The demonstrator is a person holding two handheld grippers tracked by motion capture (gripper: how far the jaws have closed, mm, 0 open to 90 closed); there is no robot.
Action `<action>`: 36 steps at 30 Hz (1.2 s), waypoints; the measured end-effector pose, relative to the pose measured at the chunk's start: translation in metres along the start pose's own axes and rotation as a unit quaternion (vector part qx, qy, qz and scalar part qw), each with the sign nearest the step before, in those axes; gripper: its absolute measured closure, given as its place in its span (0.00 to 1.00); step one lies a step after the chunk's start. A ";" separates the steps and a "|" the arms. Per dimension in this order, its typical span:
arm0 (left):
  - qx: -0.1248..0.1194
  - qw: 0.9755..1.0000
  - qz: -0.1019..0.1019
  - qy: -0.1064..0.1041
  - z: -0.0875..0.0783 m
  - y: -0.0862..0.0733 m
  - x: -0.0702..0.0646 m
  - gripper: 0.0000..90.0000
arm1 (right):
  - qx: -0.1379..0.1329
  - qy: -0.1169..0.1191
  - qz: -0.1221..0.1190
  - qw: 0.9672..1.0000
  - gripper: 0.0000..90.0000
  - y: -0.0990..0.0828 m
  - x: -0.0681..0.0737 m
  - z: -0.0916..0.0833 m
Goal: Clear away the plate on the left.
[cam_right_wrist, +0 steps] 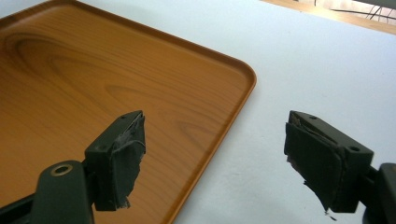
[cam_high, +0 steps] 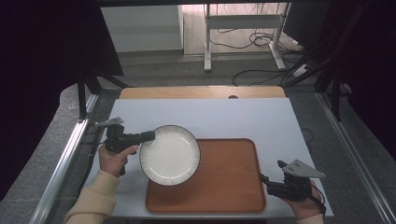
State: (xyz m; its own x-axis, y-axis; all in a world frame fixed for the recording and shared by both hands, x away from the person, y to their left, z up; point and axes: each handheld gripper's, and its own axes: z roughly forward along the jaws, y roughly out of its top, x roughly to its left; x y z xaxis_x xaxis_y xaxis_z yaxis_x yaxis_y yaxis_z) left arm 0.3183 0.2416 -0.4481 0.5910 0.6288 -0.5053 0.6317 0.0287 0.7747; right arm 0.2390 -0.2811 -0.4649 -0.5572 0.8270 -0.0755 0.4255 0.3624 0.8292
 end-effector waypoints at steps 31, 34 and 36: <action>0.048 0.998 0.019 -0.044 0.072 0.000 -0.032 0.92 | -0.003 -0.003 0.003 1.000 0.24 -0.001 -0.002 -0.002; 0.051 0.997 0.022 -0.045 0.077 0.000 -0.035 0.92 | -0.002 -0.003 0.003 1.000 0.24 -0.001 -0.002 -0.002; 0.054 0.997 0.023 -0.047 0.081 -0.001 -0.037 0.92 | -0.002 -0.003 0.004 1.000 0.24 -0.001 -0.002 -0.002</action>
State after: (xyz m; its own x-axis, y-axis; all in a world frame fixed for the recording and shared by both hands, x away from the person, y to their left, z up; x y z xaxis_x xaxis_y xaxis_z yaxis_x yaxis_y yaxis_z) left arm 0.3369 0.1554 -0.4608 0.6620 0.5523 -0.5067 0.6500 -0.0866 0.7549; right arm 0.2383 -0.2841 -0.4645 -0.5500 0.8320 -0.0728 0.4262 0.3546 0.8322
